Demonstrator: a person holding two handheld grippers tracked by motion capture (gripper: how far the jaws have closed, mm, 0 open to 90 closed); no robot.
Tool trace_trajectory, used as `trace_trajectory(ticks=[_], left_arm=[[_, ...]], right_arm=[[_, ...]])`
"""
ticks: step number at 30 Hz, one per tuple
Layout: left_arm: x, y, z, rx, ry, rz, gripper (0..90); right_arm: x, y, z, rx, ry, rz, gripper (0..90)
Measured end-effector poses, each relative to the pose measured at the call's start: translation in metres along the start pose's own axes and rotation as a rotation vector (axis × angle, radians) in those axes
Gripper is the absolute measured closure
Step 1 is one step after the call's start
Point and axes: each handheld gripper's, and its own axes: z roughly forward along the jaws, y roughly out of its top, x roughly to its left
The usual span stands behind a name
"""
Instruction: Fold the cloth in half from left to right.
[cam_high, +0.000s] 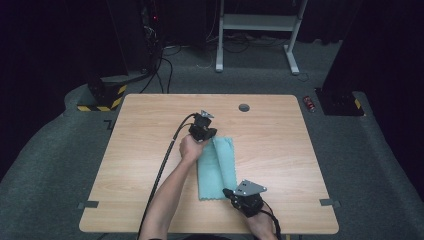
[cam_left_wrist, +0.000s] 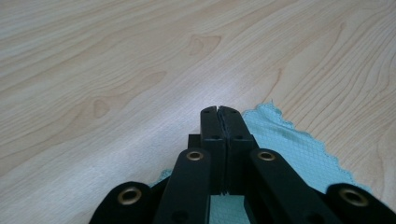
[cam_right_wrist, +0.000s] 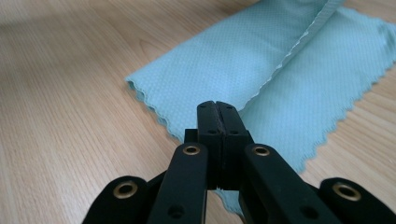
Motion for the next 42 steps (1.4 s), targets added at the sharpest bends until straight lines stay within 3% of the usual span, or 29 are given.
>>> trace_trajectory(ticks=[23,38,40,42], left_arm=[[-0.028,0.014,0.031,0.012,-0.037,0.036,89.1],[-0.036,0.016,0.043,0.032,-0.035,0.062,88.3],[-0.036,0.015,0.044,0.026,-0.031,0.062,86.3],[-0.036,0.016,0.043,0.021,-0.030,0.056,78.2]], right_arm=[[-0.009,-0.016,-0.013,0.024,-0.056,0.023,89.6],[-0.011,-0.018,-0.014,0.043,-0.054,0.035,88.4],[-0.013,-0.019,-0.014,0.047,-0.042,0.040,84.3],[-0.013,-0.019,-0.013,0.054,-0.035,0.050,82.3]])
